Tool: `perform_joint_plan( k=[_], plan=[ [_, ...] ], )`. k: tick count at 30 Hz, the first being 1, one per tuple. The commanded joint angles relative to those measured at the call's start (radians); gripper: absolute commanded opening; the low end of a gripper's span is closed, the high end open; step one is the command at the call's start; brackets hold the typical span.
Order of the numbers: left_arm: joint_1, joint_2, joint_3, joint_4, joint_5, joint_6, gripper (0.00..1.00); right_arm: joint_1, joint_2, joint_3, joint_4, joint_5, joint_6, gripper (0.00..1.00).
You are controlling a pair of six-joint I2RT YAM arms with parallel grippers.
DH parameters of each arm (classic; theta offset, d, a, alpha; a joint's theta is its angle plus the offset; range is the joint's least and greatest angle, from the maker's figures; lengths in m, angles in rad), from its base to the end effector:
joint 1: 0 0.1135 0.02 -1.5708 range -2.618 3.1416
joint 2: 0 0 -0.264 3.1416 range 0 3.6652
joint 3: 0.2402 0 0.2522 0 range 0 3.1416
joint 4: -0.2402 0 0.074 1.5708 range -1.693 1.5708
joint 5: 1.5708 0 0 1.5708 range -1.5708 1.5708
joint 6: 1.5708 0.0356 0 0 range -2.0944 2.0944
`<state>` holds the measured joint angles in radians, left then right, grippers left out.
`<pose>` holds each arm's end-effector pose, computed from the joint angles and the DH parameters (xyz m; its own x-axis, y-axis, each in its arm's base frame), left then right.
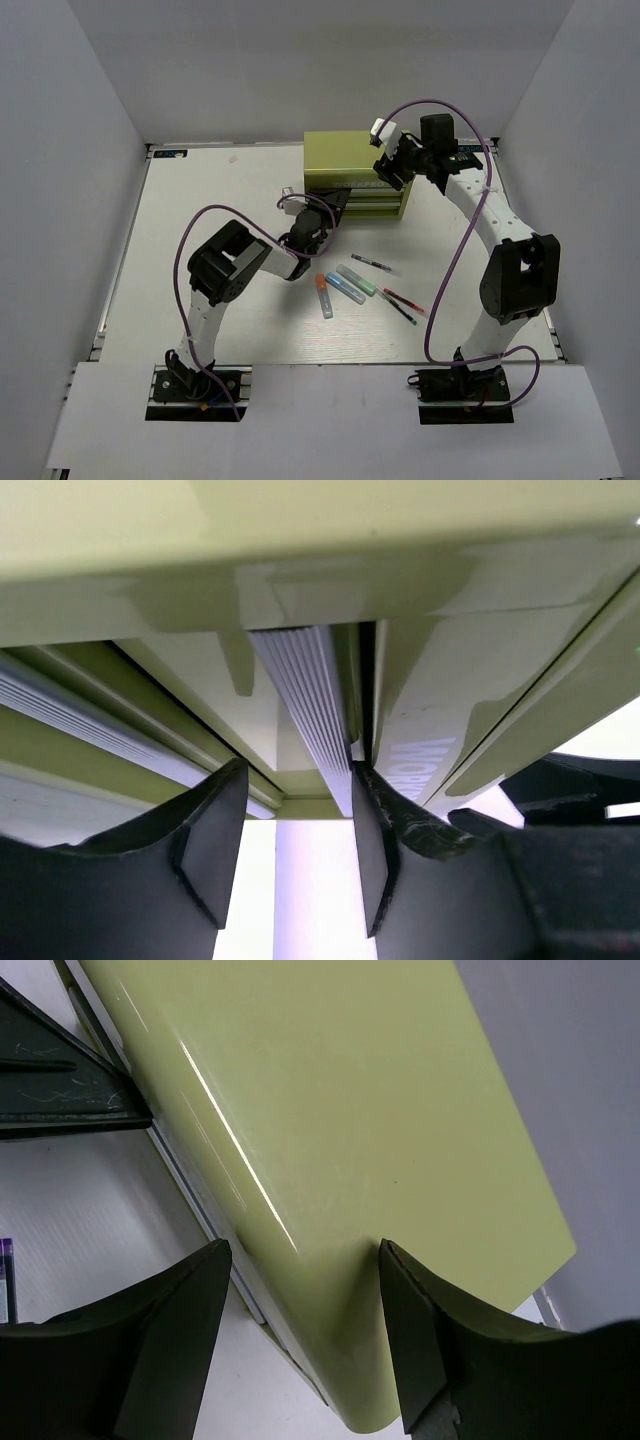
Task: Sort the stationery into containers
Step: Open the drawer in the storage box.
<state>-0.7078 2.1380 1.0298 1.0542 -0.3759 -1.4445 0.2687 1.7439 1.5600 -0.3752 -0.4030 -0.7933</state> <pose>0.3366 -0.2708 0.1379 -0.3288 -0.9331 -0.1454 0.0004 0.1539 -0.9881 0.3894 0.1217 0.3311 0.0437 -0.6679 -0.7429 -0.7606 0.4599 -0.4582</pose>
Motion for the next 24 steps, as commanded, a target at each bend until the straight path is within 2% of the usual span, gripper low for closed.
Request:
perform_joint_plan(
  k=[1,5,16,20,23,24],
  plan=[
    [0.005,0.003,0.03,0.043,-0.066,-0.022,0.56,0.001,-0.001,0.005,-0.014,-0.025,0.002,0.66],
    [0.005,0.026,0.049,0.102,-0.086,-0.04,0.47,-0.005,-0.006,-0.008,-0.027,-0.025,-0.007,0.63],
    [0.005,0.102,0.069,0.274,-0.127,-0.04,0.42,0.0,-0.006,0.002,-0.071,-0.034,-0.026,0.58],
    [0.005,0.12,0.069,0.328,-0.138,-0.04,0.33,0.0,-0.001,0.008,-0.093,-0.03,-0.029,0.56],
    [0.005,0.14,0.059,0.383,-0.138,-0.04,0.23,-0.003,0.003,0.017,-0.106,-0.031,-0.03,0.55],
    [0.005,0.14,0.059,0.394,-0.138,-0.04,0.16,0.001,0.003,0.02,-0.11,-0.033,-0.037,0.55]
  ],
)
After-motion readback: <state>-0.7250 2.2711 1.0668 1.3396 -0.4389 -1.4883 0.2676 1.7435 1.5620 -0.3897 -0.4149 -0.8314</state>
